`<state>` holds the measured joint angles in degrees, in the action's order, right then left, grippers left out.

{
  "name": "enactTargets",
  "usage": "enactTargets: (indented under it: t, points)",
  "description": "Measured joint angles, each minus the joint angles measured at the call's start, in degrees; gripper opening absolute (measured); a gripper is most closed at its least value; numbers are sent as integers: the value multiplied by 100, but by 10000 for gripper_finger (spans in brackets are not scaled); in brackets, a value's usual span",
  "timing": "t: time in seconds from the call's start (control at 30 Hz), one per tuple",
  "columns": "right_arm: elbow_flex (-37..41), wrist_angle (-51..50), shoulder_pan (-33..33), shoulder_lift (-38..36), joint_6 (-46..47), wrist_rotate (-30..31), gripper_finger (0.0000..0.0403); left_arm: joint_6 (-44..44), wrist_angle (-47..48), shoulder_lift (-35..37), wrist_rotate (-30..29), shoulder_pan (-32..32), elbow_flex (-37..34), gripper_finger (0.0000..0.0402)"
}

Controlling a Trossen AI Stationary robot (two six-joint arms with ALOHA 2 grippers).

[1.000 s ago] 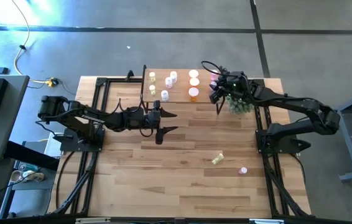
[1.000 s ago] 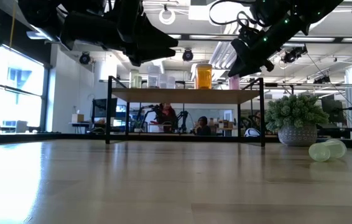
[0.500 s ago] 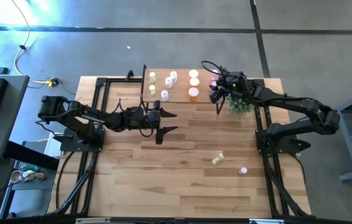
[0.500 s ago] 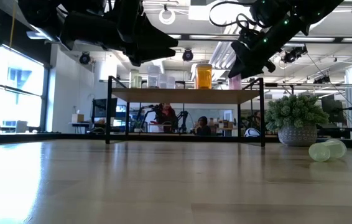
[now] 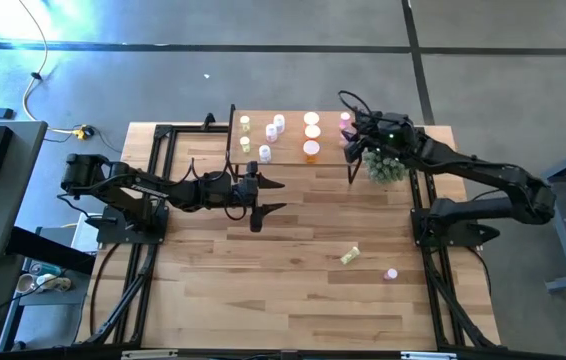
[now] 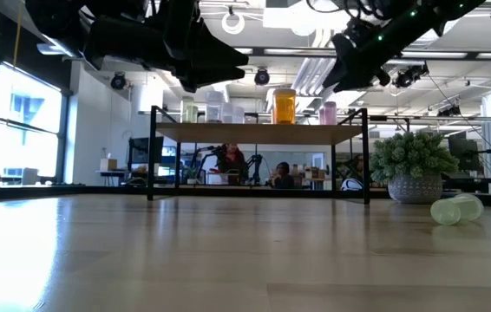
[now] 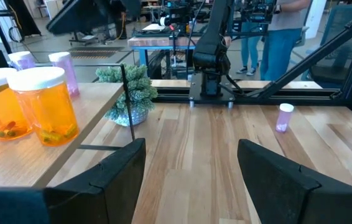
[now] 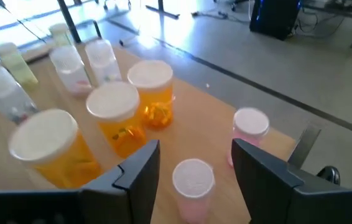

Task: Pick and place medicine bottles onto shelf by color
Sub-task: Put the pink pill bottle aligned with the other pink bottle on the shelf

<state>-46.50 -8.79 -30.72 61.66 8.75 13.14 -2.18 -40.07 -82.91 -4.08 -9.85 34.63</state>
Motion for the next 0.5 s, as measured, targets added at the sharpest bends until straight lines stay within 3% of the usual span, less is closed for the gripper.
enactTargets:
  t: [0.2,0.5]
  points:
    - [0,3,161,-479,26,-229,190,-153,18,146,4,-30,90,243]
    - [-4,27,1158,-1053,-174,-258,191,-312,1393,1092,7,-114,352,243]
